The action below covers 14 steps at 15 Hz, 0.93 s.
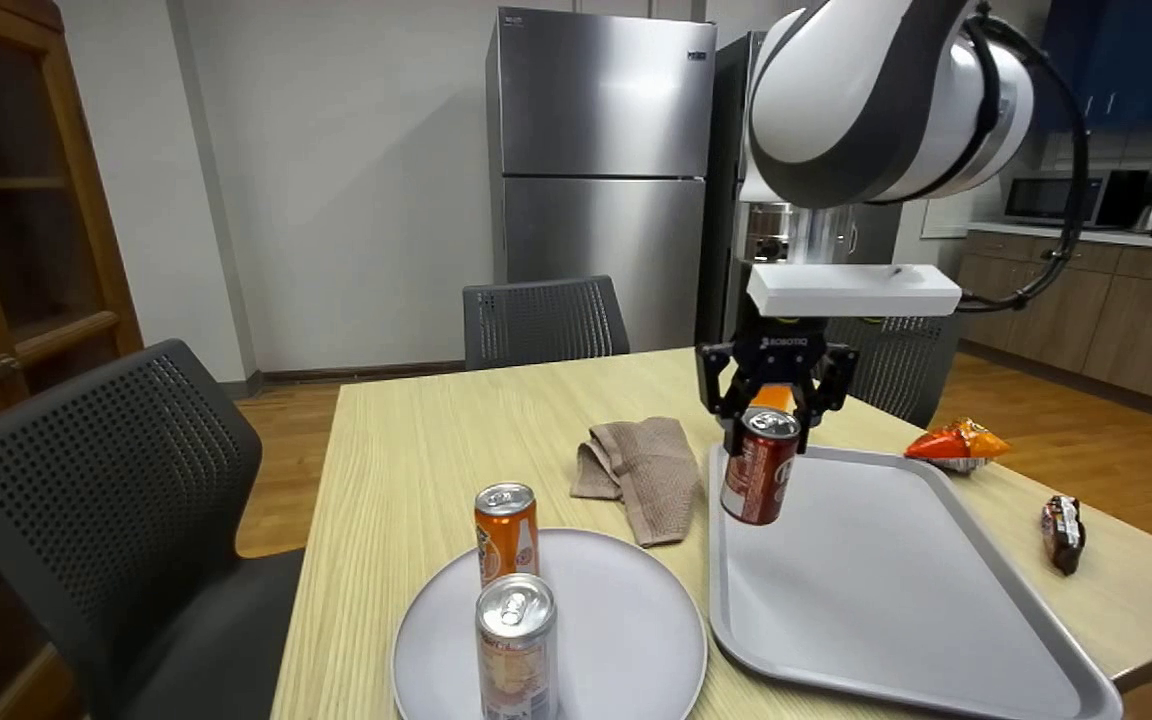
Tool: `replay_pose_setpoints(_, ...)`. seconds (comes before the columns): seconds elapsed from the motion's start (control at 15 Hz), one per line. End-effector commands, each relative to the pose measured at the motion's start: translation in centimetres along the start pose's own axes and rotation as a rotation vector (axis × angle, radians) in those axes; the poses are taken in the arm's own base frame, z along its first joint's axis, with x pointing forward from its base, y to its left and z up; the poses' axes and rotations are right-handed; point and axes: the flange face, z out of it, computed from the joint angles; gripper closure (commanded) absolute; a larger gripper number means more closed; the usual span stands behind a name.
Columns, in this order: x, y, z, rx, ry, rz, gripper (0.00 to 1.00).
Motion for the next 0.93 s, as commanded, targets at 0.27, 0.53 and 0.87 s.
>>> replay_pose_setpoints(0.27, 1.8, 9.1, -0.8, 0.009, 0.018, 0.098, 0.62)
replay_pose_setpoints(0.53, 3.0, 14.1, -0.4, 0.002, 0.016, 0.16, 0.62)
replay_pose_setpoints(0.87, 4.1, 19.8, 0.6, -0.015, 0.008, 0.24, 0.62)
